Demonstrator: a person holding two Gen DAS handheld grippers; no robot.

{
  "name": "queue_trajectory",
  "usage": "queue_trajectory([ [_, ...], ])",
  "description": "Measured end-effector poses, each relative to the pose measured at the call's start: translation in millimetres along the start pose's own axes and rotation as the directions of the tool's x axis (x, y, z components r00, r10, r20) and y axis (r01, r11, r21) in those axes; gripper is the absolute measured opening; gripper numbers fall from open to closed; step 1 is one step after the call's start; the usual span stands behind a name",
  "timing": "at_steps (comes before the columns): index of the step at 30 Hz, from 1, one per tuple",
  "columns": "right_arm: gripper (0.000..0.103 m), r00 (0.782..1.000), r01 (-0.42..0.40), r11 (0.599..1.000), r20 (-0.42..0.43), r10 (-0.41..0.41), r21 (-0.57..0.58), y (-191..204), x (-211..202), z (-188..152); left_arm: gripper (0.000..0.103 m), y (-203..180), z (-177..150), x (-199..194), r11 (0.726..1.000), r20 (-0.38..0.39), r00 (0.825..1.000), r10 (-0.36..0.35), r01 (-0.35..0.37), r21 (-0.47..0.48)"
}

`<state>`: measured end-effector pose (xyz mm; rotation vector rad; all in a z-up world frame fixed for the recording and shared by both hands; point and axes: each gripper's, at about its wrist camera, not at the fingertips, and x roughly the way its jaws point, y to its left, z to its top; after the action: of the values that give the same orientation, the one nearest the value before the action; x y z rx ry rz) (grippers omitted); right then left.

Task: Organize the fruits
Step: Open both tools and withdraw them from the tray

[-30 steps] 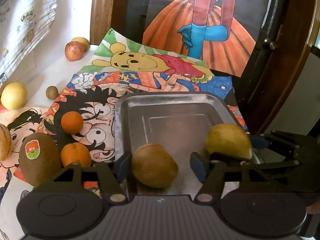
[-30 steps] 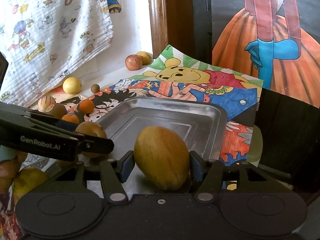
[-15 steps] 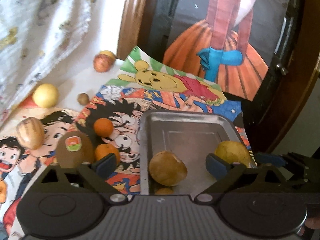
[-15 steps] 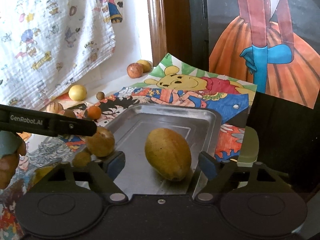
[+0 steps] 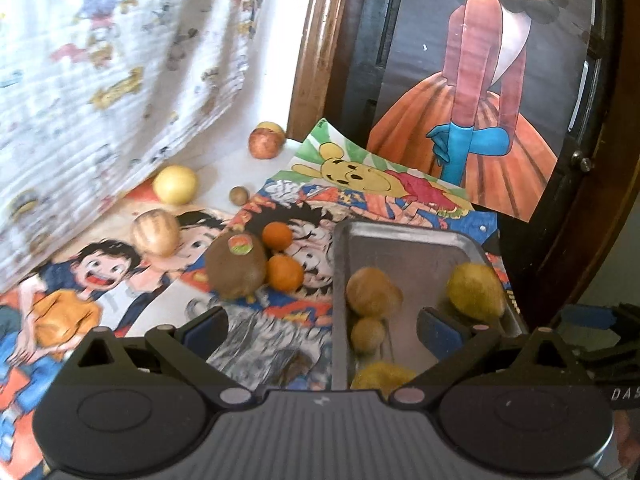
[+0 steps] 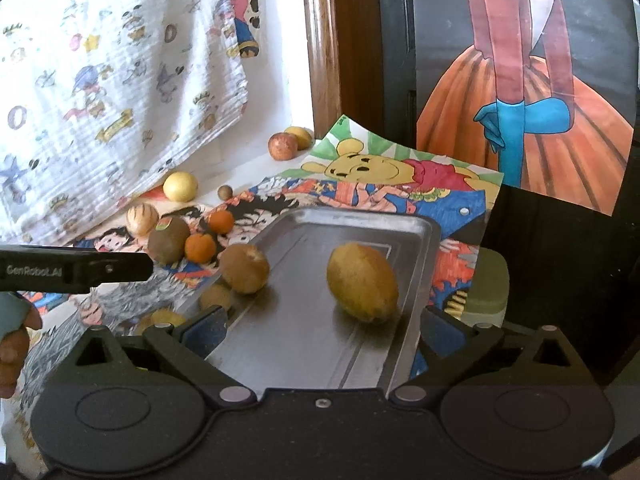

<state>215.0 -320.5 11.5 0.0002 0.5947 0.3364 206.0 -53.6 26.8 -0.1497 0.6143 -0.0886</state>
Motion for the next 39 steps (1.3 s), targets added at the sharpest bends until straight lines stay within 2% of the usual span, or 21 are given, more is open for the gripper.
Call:
queue_trajectory([
  [10, 0.102, 1.0, 0.005, 1.0, -0.028, -0.006, -0.018, 29.7, -37.0, -17.8, 0.102, 16.8, -33.9, -51.1, 0.999, 0.004, 1.0, 0.022, -0.021, -0.03],
  [15, 0.102, 0.999, -0.009, 1.0, -0.051, 0.008, -0.021, 43.7, -51.9, -26.3, 0.102, 26.6, -51.7, -70.7, 0.997, -0.012, 0.999, 0.051, -0.052, -0.065],
  [19, 0.102, 0.997, -0.006, 1.0, -0.072, 0.005, -0.019, 53.8, -61.1, -33.8, 0.102, 31.0, -65.4, -84.8, 0.995, -0.016, 0.997, 0.077, -0.078, -0.055],
  [28, 0.102, 0.994, -0.037, 0.998, -0.105, 0.042, 0.047, 76.0, -73.0, -62.9, 0.102, 38.0, -91.6, -104.4, 0.993, -0.042, 0.993, 0.113, -0.113, -0.016],
  [32, 0.102, 0.99, -0.078, 0.991, -0.112, 0.09, 0.113, 84.0, -78.0, -76.5, 0.102, 42.3, -100.3, -110.6, 0.991, -0.045, 0.99, 0.134, -0.135, -0.002],
  [39, 0.102, 0.986, -0.091, 0.994, -0.138, 0.098, 0.058, 106.0, -79.8, -79.5, 0.102, 61.1, -109.9, -118.4, 0.987, -0.055, 0.987, 0.148, -0.151, -0.053],
])
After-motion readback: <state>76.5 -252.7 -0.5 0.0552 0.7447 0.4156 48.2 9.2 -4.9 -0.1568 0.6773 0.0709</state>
